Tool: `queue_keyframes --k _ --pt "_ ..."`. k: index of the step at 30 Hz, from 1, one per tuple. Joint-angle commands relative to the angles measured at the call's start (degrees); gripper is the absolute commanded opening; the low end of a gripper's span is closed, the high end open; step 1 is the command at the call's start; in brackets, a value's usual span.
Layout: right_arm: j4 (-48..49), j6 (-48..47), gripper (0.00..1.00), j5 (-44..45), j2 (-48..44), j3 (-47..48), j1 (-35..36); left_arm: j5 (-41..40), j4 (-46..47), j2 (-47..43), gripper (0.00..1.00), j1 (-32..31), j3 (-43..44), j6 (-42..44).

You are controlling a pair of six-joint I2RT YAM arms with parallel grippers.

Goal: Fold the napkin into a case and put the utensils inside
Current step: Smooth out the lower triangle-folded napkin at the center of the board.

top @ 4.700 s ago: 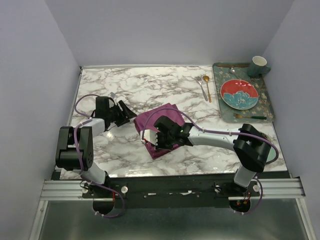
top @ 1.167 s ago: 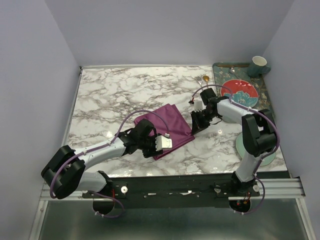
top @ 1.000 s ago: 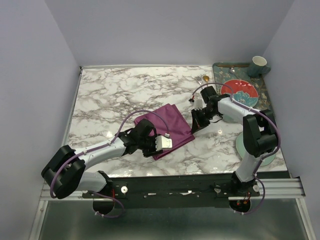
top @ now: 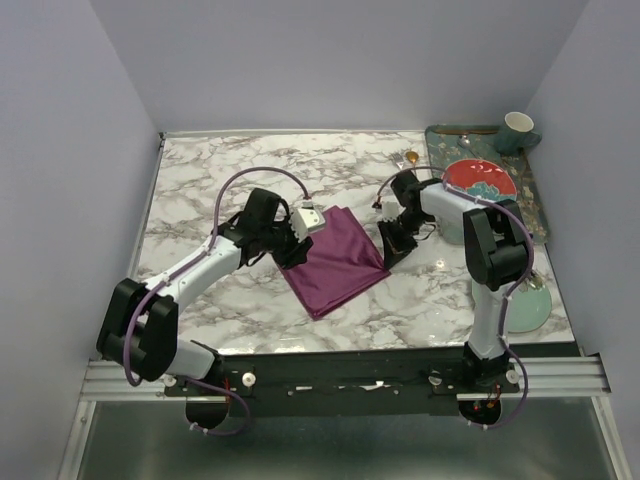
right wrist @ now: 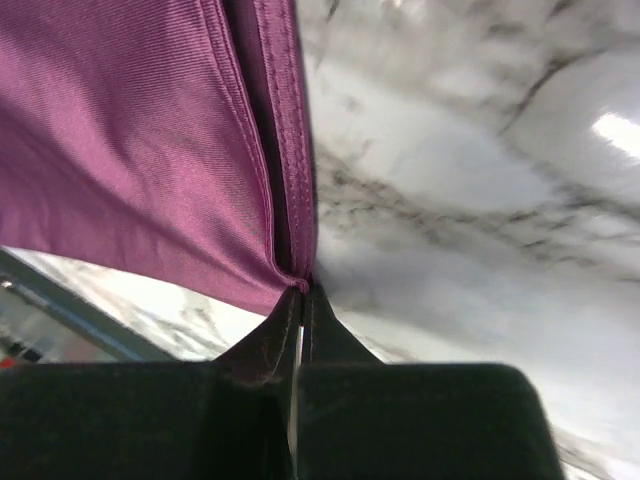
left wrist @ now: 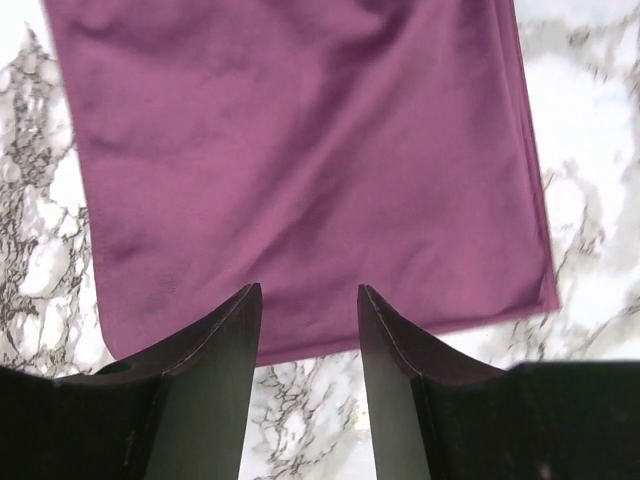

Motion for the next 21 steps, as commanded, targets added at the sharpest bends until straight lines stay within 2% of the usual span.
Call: queue_keyframes --k 1,7,8,9,10,14,18,21 --pt "-1.0 -4.1 0.08 8.4 4.3 7.4 -0.3 1.7 -6.1 4.8 0.52 -0.8 1.8 12.3" --pt "-3.7 -5.6 0.27 11.6 5.6 16.0 -0.3 -4.1 -9.2 12.5 0.49 -4.2 5.6 15.3" --pt "-3.8 -5.6 0.32 11.7 5.2 16.5 -0.3 -4.4 -9.7 13.2 0.48 -5.3 5.9 15.2" --pt "-4.0 -5.5 0.42 12.0 4.8 16.9 -0.5 -5.3 -10.9 13.6 0.46 -6.0 6.1 15.3" --pt "-4.2 -5.4 0.45 12.0 4.2 17.0 -0.6 -5.6 -11.3 14.1 0.46 -6.8 6.0 15.2" --pt "-5.7 -4.1 0.46 10.4 0.5 16.9 -2.0 -7.7 -13.7 14.3 0.45 -11.8 5.1 12.8" --pt "-7.0 -2.4 0.55 5.5 -2.3 13.0 -4.1 -7.6 -16.4 14.9 0.44 -17.2 6.0 3.8" --pt "-7.3 -2.0 0.56 2.9 -4.0 9.0 -4.9 -7.6 -17.9 16.4 0.44 -18.8 7.8 -0.9"
